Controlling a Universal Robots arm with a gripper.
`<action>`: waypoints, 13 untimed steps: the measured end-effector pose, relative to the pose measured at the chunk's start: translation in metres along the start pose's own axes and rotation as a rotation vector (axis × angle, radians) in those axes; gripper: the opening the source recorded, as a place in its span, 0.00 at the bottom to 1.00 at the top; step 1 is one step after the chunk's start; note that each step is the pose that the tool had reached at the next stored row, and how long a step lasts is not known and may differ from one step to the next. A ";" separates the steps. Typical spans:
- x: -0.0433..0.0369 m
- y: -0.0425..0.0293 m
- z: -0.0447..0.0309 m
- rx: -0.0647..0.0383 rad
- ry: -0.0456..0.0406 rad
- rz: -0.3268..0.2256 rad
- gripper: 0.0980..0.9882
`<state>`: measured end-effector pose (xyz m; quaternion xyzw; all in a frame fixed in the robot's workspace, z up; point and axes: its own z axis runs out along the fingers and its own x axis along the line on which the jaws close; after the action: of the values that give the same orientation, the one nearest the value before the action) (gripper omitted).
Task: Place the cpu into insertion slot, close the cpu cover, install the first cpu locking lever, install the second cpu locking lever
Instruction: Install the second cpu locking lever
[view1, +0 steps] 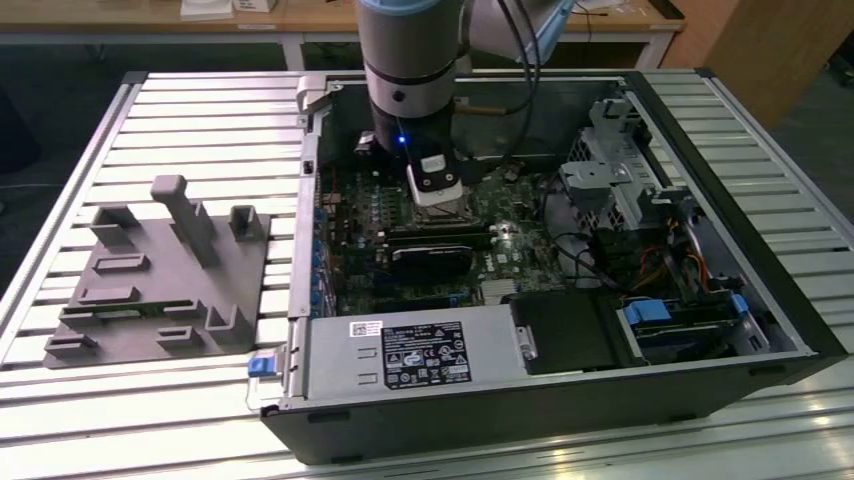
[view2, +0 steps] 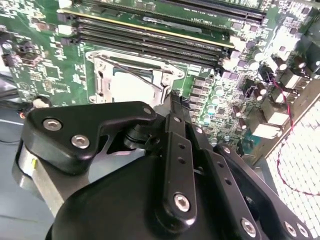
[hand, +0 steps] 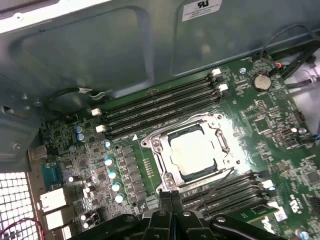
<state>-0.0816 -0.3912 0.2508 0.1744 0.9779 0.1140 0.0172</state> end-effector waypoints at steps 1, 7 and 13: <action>-0.0015 0.0007 -0.0004 0.003 -0.0008 0.001 0.01; -0.0131 0.0050 -0.0002 0.024 -0.0036 0.006 0.01; -0.0246 0.0087 0.0005 0.035 -0.0042 0.010 0.01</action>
<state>-0.0556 -0.3916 0.2522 0.1799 0.9788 0.0968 0.0157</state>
